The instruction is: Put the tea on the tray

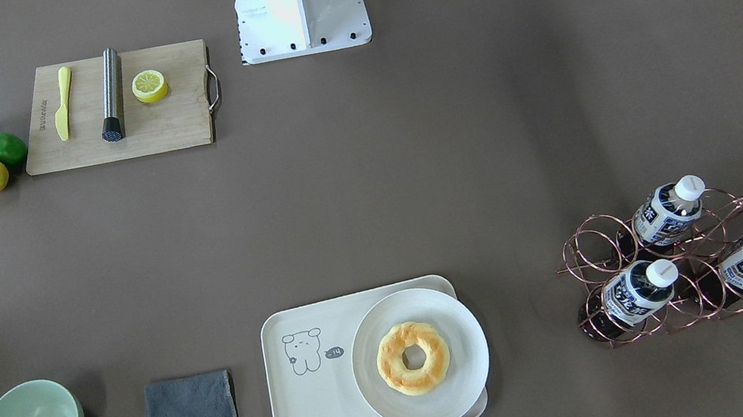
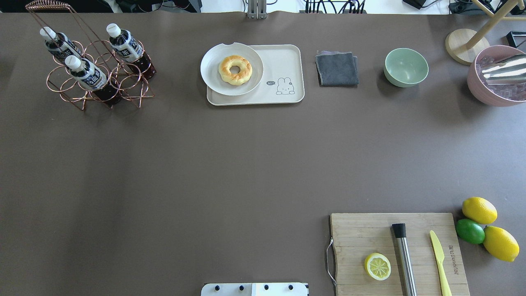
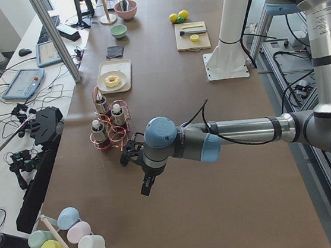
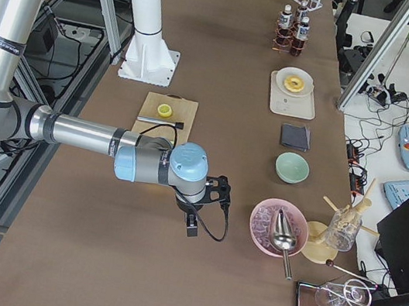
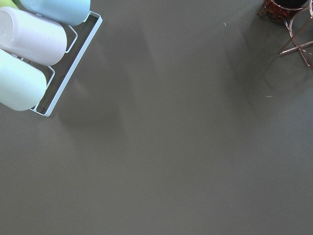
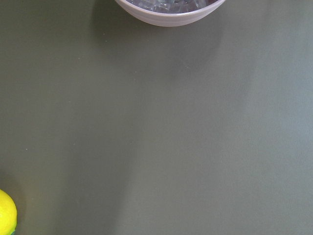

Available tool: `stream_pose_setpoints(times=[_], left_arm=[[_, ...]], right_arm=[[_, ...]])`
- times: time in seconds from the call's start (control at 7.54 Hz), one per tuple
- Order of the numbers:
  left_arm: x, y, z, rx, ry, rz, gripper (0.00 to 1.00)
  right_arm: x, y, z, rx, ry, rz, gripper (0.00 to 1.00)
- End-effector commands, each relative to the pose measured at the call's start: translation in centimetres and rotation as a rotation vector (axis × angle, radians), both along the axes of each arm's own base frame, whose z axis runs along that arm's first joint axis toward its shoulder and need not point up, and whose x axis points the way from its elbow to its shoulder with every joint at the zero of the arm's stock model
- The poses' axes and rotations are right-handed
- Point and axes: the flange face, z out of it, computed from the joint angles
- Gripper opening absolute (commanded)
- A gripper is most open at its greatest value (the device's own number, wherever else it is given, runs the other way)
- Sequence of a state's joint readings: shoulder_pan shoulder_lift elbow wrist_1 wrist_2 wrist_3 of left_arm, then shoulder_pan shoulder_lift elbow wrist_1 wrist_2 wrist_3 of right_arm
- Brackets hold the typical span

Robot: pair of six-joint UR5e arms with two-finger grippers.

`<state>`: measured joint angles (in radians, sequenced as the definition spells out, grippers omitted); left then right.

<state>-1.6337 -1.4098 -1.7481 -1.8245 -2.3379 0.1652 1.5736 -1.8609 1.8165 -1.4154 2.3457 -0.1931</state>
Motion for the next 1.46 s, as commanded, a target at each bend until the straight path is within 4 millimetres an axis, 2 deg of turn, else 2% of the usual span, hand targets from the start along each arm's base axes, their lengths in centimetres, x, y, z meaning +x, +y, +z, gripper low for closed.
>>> stream_pose_setpoints(times=[0.0,0.27,0.4,0.93,1.33], left_arm=[[0.0,0.0,-0.3,0.005,0.000,-0.001,0.97],[0.0,0.1,0.2,-0.005,0.000,-0.001,0.97],[0.1,0.9,0.7,-0.023,0.006,-0.004,0.97],[0.2,0.8,0.9,-0.038,0.008,-0.001,0.97],[4.1,-0.1,1.1,-0.138,0.029,0.003,0.97]], right_arm=[[0.0,0.0,-0.2,0.006,-0.001,0.000,1.00],[0.1,-0.5,-0.6,0.018,0.009,0.001,1.00],[0.0,-0.6,-0.6,0.017,0.012,0.001,1.00],[0.1,-0.6,-0.3,0.011,0.015,0.003,1.00],[0.5,-0.5,-0.4,0.012,0.015,0.014,1.00]])
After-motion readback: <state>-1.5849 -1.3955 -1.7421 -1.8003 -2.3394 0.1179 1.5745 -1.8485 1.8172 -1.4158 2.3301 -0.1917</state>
